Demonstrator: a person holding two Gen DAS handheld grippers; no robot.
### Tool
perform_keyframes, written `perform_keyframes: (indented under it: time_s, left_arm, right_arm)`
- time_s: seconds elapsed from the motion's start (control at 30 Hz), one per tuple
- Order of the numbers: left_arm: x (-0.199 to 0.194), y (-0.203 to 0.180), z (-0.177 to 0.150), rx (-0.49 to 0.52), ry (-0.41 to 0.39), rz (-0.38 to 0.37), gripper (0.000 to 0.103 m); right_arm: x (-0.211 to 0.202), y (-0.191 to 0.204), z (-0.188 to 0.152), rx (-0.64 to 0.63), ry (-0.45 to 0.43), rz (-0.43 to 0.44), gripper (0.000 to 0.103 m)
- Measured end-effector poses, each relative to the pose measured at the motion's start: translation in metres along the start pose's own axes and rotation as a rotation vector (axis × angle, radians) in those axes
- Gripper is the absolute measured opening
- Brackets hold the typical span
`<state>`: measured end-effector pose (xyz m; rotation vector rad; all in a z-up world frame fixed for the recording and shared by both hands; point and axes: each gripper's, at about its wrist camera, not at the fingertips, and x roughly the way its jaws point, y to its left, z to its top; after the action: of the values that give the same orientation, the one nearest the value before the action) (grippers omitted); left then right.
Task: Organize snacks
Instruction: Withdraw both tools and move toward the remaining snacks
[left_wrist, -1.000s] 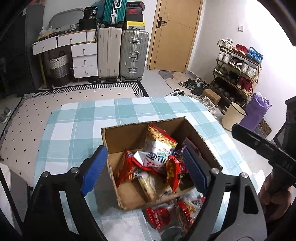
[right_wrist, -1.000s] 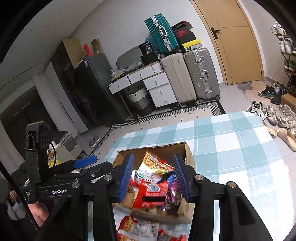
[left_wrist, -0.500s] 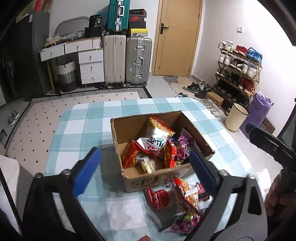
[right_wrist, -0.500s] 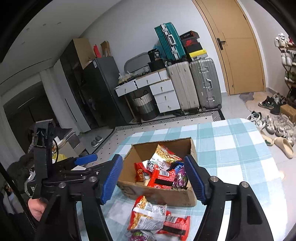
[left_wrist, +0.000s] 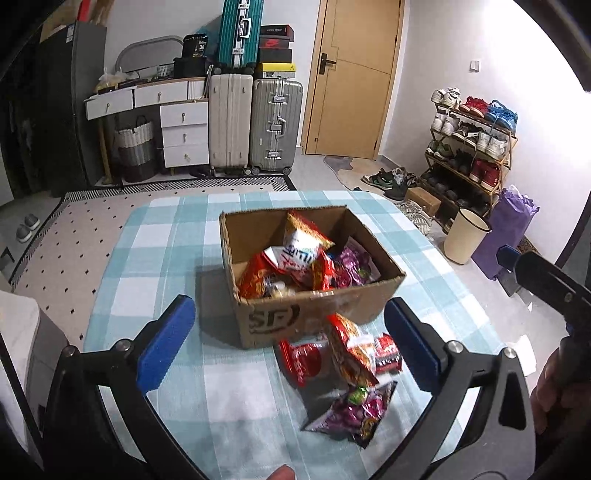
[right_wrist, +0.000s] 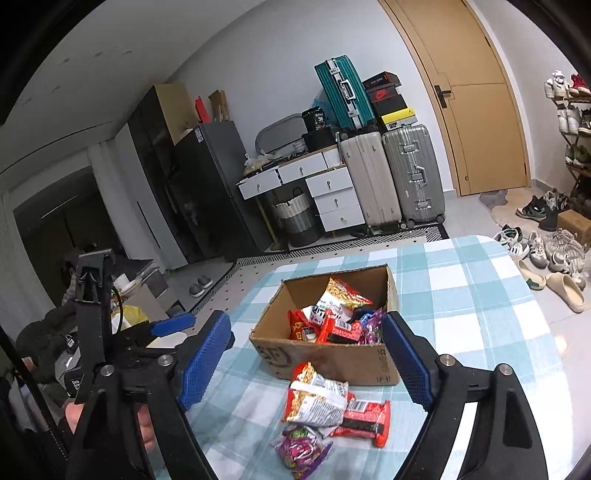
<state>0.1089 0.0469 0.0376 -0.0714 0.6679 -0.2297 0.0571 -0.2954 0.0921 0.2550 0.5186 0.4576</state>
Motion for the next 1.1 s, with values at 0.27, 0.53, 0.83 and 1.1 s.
perform_keyframes:
  time_s: [0.27,0.53,0.83,1.1]
  left_arm:
    - [-0.001,-0.001,-0.035,-0.023,0.028,-0.029,0.102]
    - [0.017,-0.007,-0.065,-0.039,0.083,-0.075,0.102]
    - [0.045,-0.017,-0.089,-0.026,0.146,-0.115,0.102]
    - [0.076,-0.024,-0.105,-0.011,0.208,-0.146,0.102]
  right_arm:
    - [-0.018,-0.001,-0.025,0.032,-0.007,-0.005,0.091]
    - [-0.024,-0.014,-0.055,0.079,-0.001,-0.023,0.092]
    - [-0.021,-0.022,-0.084,0.081,0.033,-0.056,0.092]
    - [-0.015,-0.033,-0.099,0.113,0.052,-0.063,0.092]
